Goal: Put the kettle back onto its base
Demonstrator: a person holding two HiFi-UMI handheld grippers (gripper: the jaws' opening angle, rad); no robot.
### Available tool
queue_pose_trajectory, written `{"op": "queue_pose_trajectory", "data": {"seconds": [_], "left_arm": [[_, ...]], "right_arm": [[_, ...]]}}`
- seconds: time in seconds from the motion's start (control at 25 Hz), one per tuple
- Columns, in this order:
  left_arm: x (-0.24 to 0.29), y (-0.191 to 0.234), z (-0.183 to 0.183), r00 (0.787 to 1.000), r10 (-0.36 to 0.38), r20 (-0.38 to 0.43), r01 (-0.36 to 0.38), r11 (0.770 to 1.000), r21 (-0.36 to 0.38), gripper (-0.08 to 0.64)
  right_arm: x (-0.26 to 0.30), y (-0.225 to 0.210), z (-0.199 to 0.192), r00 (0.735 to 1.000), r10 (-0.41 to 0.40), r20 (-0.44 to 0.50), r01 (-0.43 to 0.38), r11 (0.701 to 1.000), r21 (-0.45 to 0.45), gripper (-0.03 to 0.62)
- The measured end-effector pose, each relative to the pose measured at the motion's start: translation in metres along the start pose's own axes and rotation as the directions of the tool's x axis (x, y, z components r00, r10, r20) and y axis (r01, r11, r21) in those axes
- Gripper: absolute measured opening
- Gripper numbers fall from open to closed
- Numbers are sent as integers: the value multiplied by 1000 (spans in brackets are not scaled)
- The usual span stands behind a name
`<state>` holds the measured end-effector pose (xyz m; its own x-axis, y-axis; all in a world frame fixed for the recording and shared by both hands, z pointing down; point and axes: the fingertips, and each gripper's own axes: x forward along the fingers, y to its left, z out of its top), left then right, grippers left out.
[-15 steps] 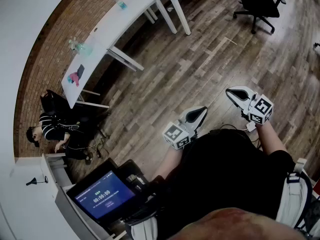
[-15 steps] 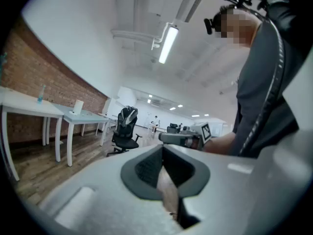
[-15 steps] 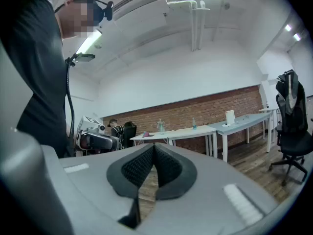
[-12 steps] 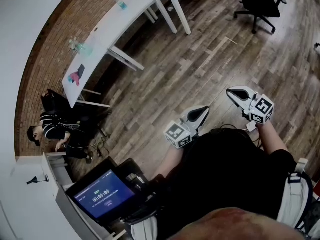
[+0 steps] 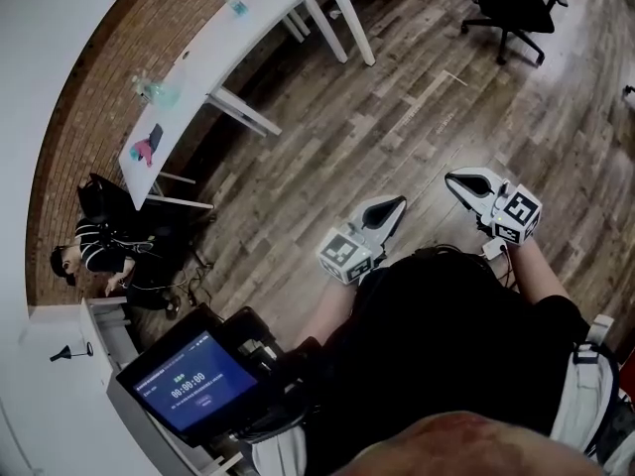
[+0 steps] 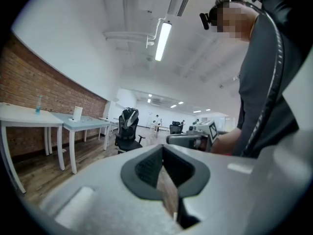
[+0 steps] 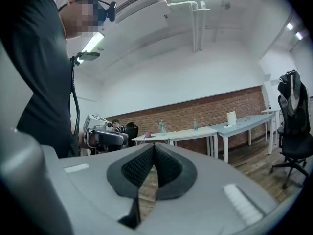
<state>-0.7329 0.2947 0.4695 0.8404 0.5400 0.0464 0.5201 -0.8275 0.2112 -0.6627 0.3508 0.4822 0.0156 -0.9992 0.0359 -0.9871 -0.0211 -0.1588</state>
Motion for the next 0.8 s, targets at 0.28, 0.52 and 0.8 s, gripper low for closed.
{"op": "queue_pose_trajectory", "data": {"seconds": [0.28, 0.52, 0.8], "left_arm": [[1, 3, -5, 1000, 13, -3, -13, 1000, -15, 2], [7, 4, -17, 1000, 10, -11, -10, 1000, -19, 3], [15, -2, -16, 1000, -14, -10, 14, 1000, -22, 3]], "right_arm": [[-4, -10, -4, 998, -57, 1, 57, 998, -4, 2], [-7, -7, -23, 999, -25, -26, 25, 1000, -2, 3], [-8, 2, -32, 999, -2, -37, 2, 1000, 16, 3]]}}
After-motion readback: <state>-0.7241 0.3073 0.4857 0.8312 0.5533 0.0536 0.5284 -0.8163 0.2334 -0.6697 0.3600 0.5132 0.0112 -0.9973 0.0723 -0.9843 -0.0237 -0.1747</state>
